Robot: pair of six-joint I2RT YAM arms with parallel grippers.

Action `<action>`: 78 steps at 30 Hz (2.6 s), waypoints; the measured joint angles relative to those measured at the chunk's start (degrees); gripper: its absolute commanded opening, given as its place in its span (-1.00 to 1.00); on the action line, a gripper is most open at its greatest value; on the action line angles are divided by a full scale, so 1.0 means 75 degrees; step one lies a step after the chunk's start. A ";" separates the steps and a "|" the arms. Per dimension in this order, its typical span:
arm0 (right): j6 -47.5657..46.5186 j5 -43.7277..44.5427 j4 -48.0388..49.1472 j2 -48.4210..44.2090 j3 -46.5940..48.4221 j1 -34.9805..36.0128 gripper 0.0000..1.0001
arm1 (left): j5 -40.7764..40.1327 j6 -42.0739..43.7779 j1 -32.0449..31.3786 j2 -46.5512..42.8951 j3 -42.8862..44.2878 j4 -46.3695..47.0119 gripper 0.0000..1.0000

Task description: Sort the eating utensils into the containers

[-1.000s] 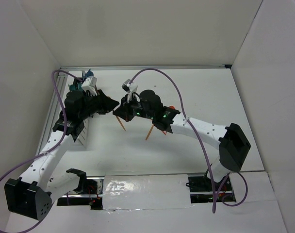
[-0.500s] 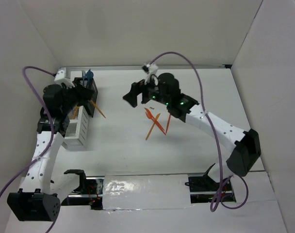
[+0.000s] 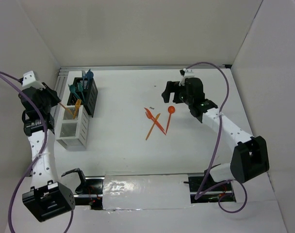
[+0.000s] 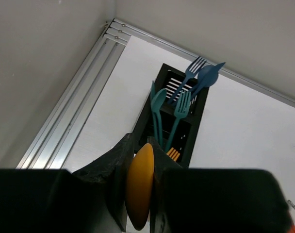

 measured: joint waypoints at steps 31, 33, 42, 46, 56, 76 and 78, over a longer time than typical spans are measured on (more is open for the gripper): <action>-0.0265 -0.0446 0.0052 0.1343 -0.0787 0.0921 0.73 | 0.1008 0.1932 -0.0294 0.0933 -0.1585 0.2567 -0.09; -0.0073 -0.0291 -0.0029 0.1338 -0.0787 0.0918 0.73 | 0.0921 0.1926 -0.0323 0.0930 -0.1585 0.2512 0.05; 0.0219 0.0149 -0.0087 0.1323 -0.0784 0.0796 0.67 | 0.1445 0.1772 -0.0358 0.0624 -0.1090 0.1524 0.44; 0.0242 0.0184 -0.0134 0.1341 -0.0781 0.0766 0.55 | 0.2550 0.1311 -0.0493 0.0356 -0.0003 0.0836 0.47; -0.0452 -0.0169 -0.0122 0.1658 -0.1061 0.1040 0.39 | 0.4730 0.0358 -0.2349 0.0385 0.0866 -0.0149 0.71; -0.1574 -0.0388 -0.0102 0.3057 -0.0726 0.1300 -0.26 | 0.4558 0.0134 -0.3156 0.0624 0.0702 -0.0664 0.74; -0.1591 -0.0379 -0.0047 0.3168 -0.0629 0.1320 -0.47 | 0.4558 0.0134 -0.3197 0.0632 0.0699 -0.0656 0.74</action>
